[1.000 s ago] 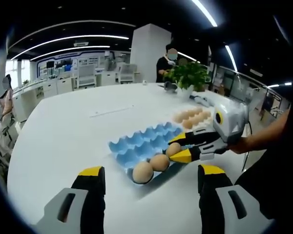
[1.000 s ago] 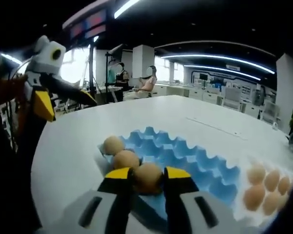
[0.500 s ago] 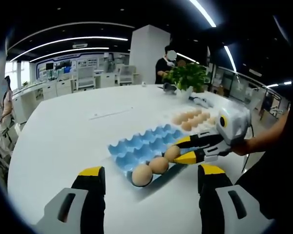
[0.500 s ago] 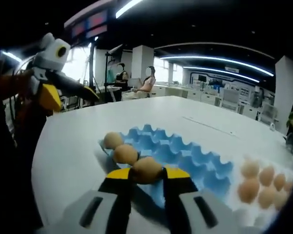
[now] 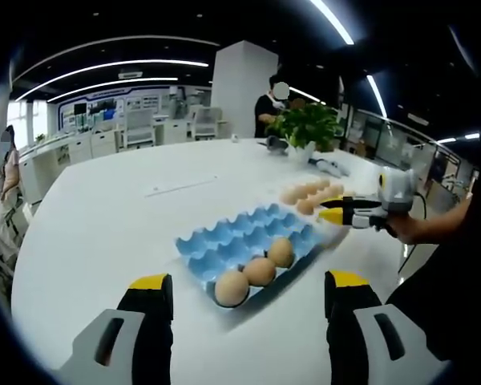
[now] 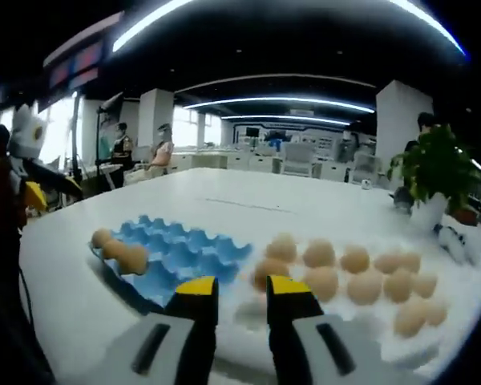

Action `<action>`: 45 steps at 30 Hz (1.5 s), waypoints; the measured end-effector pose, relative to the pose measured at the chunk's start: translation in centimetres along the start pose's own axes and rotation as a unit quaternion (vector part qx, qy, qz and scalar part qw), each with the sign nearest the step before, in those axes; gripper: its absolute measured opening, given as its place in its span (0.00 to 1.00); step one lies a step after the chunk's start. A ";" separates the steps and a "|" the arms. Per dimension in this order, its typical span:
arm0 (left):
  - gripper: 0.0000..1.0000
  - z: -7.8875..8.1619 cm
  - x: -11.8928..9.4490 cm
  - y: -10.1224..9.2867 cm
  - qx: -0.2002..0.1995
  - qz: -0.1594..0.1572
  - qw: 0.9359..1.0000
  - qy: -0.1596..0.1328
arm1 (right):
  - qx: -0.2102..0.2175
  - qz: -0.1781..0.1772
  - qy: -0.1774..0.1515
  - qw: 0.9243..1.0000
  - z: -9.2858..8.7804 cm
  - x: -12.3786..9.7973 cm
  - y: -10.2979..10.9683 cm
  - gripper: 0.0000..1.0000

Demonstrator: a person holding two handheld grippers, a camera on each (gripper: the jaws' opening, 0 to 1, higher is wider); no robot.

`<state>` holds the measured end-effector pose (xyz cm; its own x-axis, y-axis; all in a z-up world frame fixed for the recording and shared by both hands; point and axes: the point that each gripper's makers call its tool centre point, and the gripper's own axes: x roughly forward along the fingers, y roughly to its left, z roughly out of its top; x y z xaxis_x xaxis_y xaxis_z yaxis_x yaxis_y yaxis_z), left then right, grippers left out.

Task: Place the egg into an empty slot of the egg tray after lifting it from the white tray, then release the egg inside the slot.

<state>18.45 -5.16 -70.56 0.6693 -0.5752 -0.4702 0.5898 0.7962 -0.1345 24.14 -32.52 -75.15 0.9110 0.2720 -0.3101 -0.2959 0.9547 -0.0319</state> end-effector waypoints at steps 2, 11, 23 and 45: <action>0.78 0.0 0.0 0.0 0.000 0.000 1.000 0.000 | 0.009 -0.036 -0.010 0.999 0.1 -0.6 -2.2 0.24; 0.78 -0.1 -0.2 0.1 -0.002 0.004 1.000 0.001 | 0.100 -0.217 0.003 0.971 -1.8 -4.5 -13.2 0.24; 0.78 0.0 -0.3 0.2 -0.005 0.007 1.000 0.000 | 0.104 -0.209 0.053 0.971 -4.4 -2.9 -14.8 0.28; 0.78 0.0 -0.5 0.5 -0.007 0.013 1.000 -0.003 | 0.063 -0.180 -0.020 0.981 1.0 -4.4 -11.9 0.25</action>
<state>18.39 -4.45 -70.44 0.6870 -0.5556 -0.4683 0.5658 0.8134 -0.1350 23.89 -44.91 -72.42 0.9613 -0.0835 -0.2624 0.0827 0.9965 -0.0142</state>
